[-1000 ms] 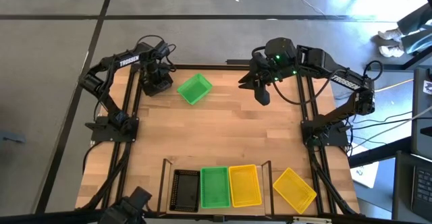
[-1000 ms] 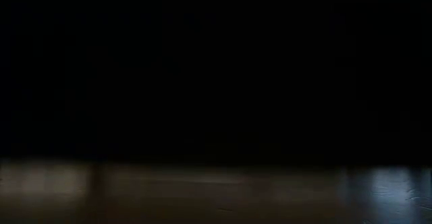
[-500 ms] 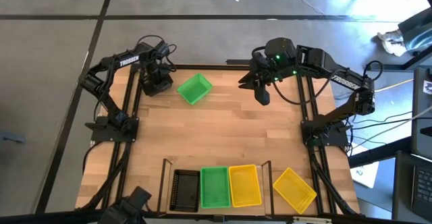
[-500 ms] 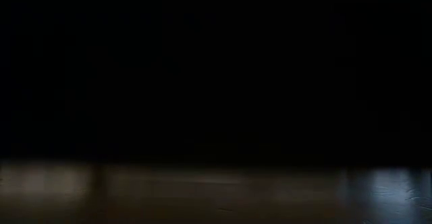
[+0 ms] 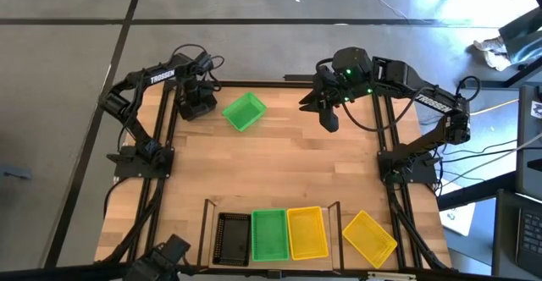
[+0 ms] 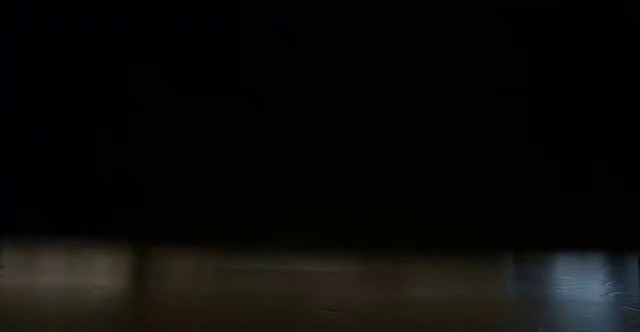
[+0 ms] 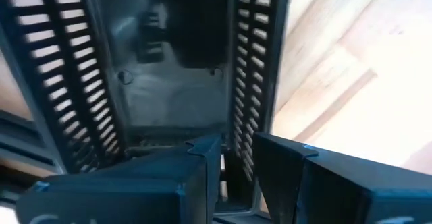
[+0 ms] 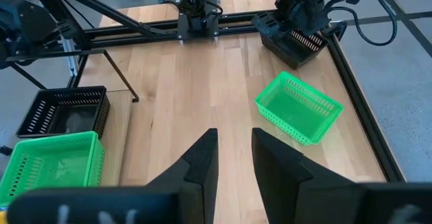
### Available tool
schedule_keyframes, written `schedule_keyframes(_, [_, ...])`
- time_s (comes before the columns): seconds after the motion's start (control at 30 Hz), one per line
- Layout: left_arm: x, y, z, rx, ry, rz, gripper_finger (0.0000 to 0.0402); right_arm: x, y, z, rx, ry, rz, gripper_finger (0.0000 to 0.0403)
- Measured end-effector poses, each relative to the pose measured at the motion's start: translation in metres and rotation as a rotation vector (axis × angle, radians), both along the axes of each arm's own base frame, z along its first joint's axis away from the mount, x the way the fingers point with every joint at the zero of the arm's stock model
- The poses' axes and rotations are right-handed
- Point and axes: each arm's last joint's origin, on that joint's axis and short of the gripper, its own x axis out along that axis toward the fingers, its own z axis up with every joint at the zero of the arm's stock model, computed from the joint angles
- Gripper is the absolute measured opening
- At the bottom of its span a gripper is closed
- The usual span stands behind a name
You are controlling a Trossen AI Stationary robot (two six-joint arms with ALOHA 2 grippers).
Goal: Stack baskets on shelf by color
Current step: Stack the black basket on top of the black baskets on the shelf
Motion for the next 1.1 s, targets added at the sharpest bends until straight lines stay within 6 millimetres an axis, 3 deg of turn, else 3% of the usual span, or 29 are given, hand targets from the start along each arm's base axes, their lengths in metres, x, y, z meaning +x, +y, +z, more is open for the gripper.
schedule_keyframes(0.23, [0.002, -0.001, -0.001, -0.033, -0.039, 0.02, 0.0077, 0.0, 0.0, 0.0, -0.002, 0.0, 0.001, 0.0088])
schedule_keyframes(0.73, [0.012, 0.005, -0.04, -0.132, 0.09, -0.033, 0.0075, 0.0, 0.0, 0.0, -0.001, 0.0, 0.001, 0.0088])
schedule_keyframes(0.9, [0.011, 0.001, -0.038, -0.148, 0.125, -0.036, 0.0015, 0.001, 0.0, 0.001, -0.004, -0.009, 0.001, 0.0088])
schedule_keyframes(1.1, [0.005, -0.007, -0.008, -0.07, 0.077, -0.014, 0.0001, 0.001, 0.0, 0.001, -0.047, -0.016, 0.029, 0.0088])
